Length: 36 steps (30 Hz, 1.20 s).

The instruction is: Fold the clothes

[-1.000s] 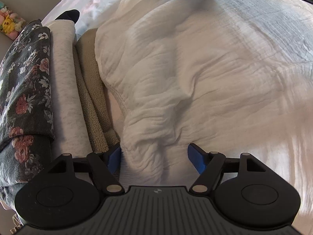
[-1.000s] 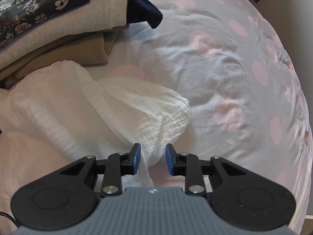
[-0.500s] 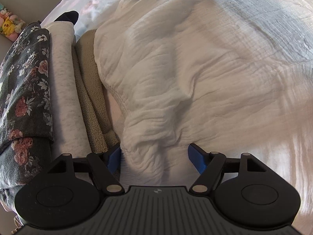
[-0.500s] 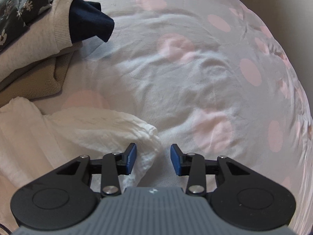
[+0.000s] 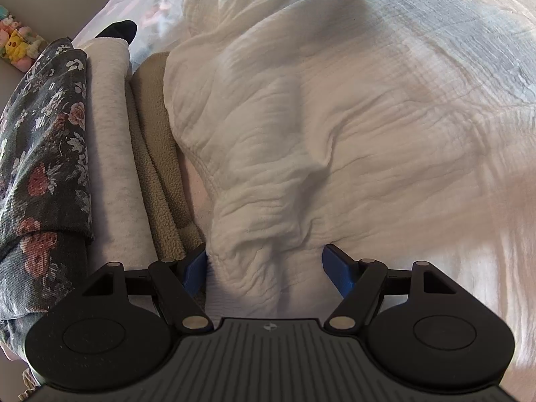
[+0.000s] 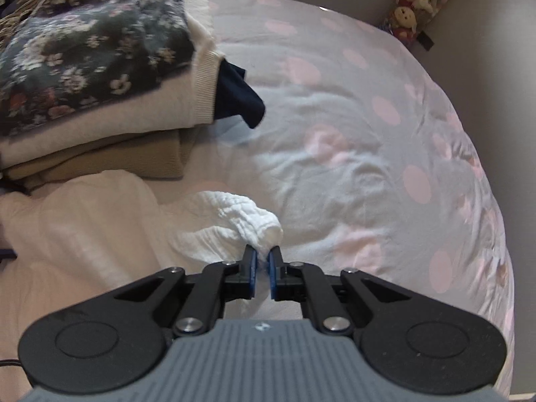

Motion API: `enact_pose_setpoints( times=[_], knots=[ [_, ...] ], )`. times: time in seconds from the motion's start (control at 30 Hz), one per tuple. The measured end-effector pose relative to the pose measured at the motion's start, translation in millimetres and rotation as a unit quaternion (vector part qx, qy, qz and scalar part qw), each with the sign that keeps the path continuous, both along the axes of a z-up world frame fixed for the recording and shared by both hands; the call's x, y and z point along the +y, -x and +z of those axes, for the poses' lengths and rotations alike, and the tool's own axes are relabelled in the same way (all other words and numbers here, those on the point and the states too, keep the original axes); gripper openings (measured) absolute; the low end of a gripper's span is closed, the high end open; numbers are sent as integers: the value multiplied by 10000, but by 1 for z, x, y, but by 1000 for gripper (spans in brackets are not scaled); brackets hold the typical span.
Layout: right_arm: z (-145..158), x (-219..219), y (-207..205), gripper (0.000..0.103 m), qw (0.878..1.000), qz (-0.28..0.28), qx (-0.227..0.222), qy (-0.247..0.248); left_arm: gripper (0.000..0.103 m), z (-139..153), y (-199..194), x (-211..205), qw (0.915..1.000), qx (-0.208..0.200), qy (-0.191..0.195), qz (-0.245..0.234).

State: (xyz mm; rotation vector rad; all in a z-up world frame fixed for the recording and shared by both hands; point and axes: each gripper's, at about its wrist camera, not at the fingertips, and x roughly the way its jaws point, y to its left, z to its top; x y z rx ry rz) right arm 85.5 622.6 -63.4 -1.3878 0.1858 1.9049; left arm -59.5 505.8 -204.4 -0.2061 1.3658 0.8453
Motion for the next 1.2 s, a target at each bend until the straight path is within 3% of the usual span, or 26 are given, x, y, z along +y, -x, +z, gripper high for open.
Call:
enact_pose_setpoints(
  times=[0.1, 0.3, 0.57, 0.7, 0.73, 0.8, 0.83, 1.07, 1.2],
  knots=[
    [6, -40, 9, 9, 9994, 323, -69, -55, 71, 1, -1, -1, 10000, 17, -22, -4],
    [-19, -100, 25, 9, 9961, 815, -270, 189, 71, 3, -2, 1, 10000, 49, -28, 17],
    [-85, -111, 45, 18, 9937, 899, -516, 430, 71, 6, -3, 4, 10000, 79, -42, 30],
    [-92, -109, 46, 22, 9953, 682, -473, 505, 71, 8, -3, 6, 10000, 47, -16, 38],
    [-88, -109, 45, 23, 9952, 669, -479, 532, 71, 9, -2, 7, 10000, 36, -13, 39],
    [-73, -114, 43, 40, 9953, 664, -431, 557, 71, 10, -2, 8, 10000, 31, -23, 30],
    [-65, -117, 41, 42, 9956, 656, -399, 542, 71, 10, -2, 8, 10000, 34, -28, 28],
    [-12, -95, 38, 42, 9998, 126, 110, 109, 70, 16, -1, 9, 10000, 41, -62, 18],
    [-26, -59, 52, 43, 9998, 140, -78, 81, 69, 16, 2, -1, 10000, -17, -52, 16]
  ],
)
